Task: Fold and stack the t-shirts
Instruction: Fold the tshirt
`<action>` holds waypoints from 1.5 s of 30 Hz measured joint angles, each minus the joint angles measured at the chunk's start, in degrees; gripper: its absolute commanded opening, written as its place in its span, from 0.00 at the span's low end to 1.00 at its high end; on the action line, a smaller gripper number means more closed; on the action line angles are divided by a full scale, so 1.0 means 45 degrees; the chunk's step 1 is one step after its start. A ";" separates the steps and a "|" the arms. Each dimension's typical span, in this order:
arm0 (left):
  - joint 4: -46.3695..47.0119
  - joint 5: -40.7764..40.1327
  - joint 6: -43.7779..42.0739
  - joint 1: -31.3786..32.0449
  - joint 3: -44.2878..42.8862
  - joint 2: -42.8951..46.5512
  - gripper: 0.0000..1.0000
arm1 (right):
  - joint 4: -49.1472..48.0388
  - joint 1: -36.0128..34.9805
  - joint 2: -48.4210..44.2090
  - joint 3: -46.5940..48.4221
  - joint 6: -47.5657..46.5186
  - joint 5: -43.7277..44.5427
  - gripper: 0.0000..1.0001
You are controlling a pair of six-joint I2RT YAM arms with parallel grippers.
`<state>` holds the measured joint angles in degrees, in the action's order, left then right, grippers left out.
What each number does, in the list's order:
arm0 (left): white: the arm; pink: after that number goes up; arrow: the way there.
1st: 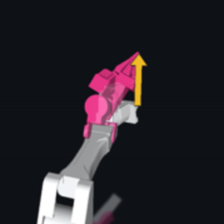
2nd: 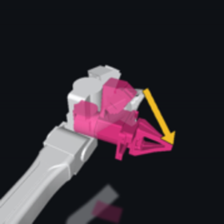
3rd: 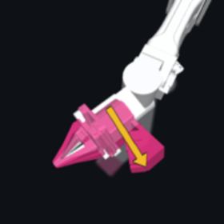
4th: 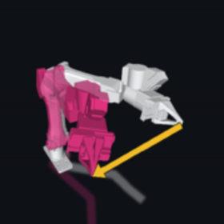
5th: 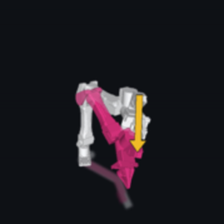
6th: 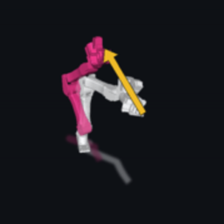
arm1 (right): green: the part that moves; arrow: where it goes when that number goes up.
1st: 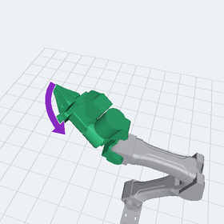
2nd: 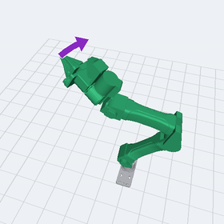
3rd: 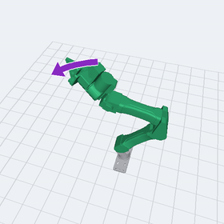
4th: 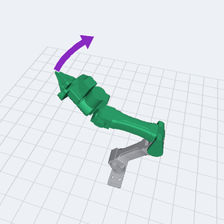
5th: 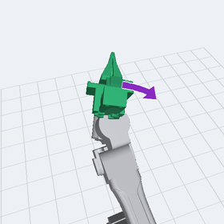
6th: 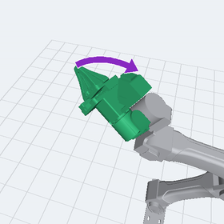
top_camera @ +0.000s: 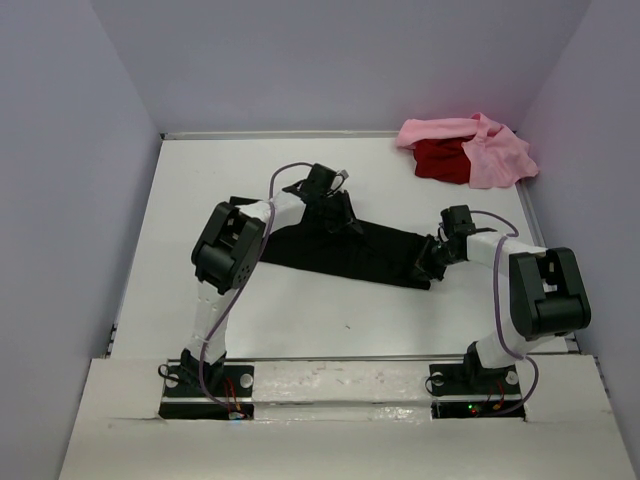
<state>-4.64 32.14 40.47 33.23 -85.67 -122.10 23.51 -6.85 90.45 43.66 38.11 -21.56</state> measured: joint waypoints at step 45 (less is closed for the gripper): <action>-0.6645 -0.8412 -0.3181 -0.0685 0.1821 0.5217 0.00 | 0.0831 -0.0005 -0.0787 0.0617 -0.1598 0.0549 0.00</action>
<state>-34.54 -5.72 26.15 30.15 -77.47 -98.63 27.24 -6.87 86.91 46.44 30.92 -19.09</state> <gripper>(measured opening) 0.011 0.010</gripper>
